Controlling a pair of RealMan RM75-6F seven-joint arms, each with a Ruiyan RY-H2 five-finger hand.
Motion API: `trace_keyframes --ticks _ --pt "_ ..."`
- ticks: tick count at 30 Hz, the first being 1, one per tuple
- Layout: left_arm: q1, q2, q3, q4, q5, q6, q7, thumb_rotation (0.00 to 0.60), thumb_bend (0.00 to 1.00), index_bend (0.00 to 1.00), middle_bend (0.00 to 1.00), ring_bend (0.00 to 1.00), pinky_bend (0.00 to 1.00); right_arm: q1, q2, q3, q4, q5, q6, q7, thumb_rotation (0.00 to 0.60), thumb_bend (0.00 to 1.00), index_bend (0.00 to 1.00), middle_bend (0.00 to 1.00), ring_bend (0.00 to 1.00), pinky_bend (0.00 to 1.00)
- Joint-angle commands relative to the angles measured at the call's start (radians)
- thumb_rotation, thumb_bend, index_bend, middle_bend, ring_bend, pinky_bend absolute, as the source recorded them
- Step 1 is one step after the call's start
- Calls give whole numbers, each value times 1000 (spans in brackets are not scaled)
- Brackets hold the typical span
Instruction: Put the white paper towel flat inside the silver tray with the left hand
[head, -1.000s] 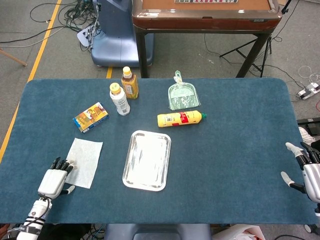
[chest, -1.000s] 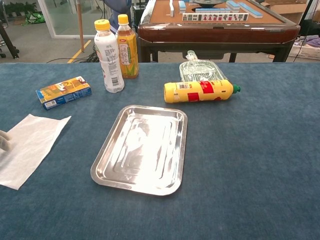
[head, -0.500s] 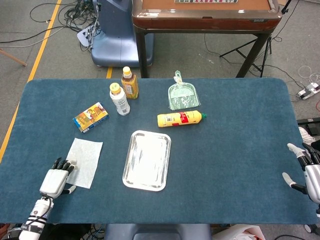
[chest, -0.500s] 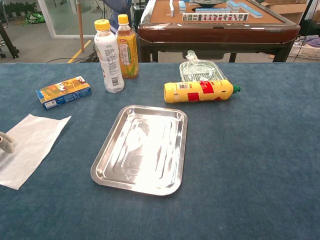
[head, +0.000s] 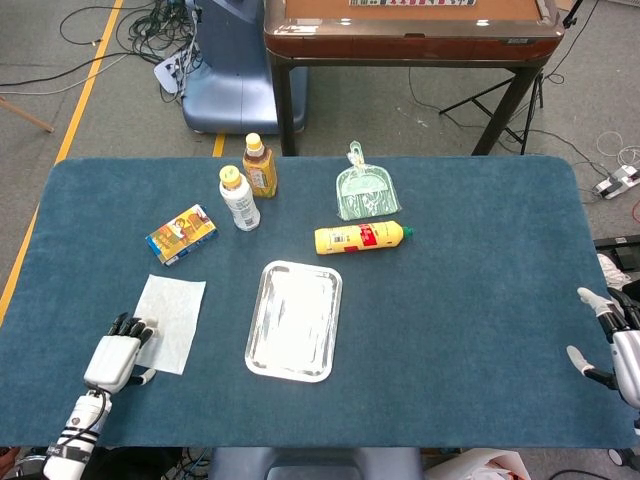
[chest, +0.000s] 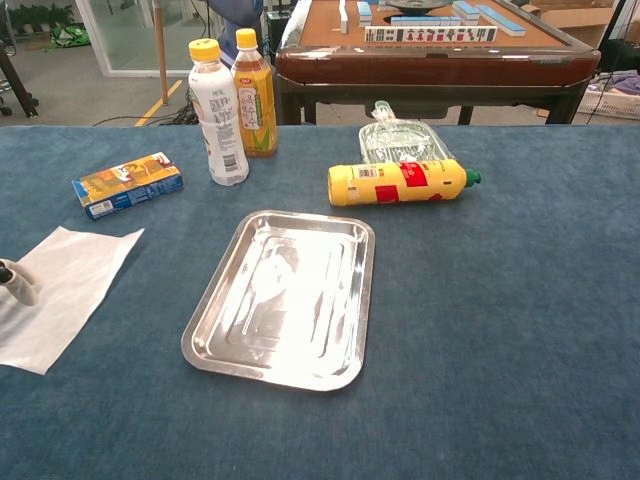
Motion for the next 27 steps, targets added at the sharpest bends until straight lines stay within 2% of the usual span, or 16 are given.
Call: trace_keyframes --ticks 1,6,10,19,27 --pt "-3 -5 -2 6 0 0 -8 600 199 348 209 151 55 -1 -1 0 1 1 0 2 600 261 166 258 100 178" --pt "-4 -12 -8 19 1 9 -29 600 322 371 223 159 55 -1 -2 1 6 3 -2 6 600 261 166 258 100 177" --pt "-5 -18 -14 24 1 18 -50 600 366 387 230 165 55 0 -2 2 7 3 -3 8 600 261 167 258 100 178" --pt "-10 -29 -28 36 3 36 -80 600 414 430 242 174 55 2 -3 3 9 6 -8 9 600 260 166 258 100 178" --pt "-13 -39 -40 50 17 71 -127 600 425 551 267 193 55 3 -3 4 11 9 -11 10 600 259 166 258 100 178"
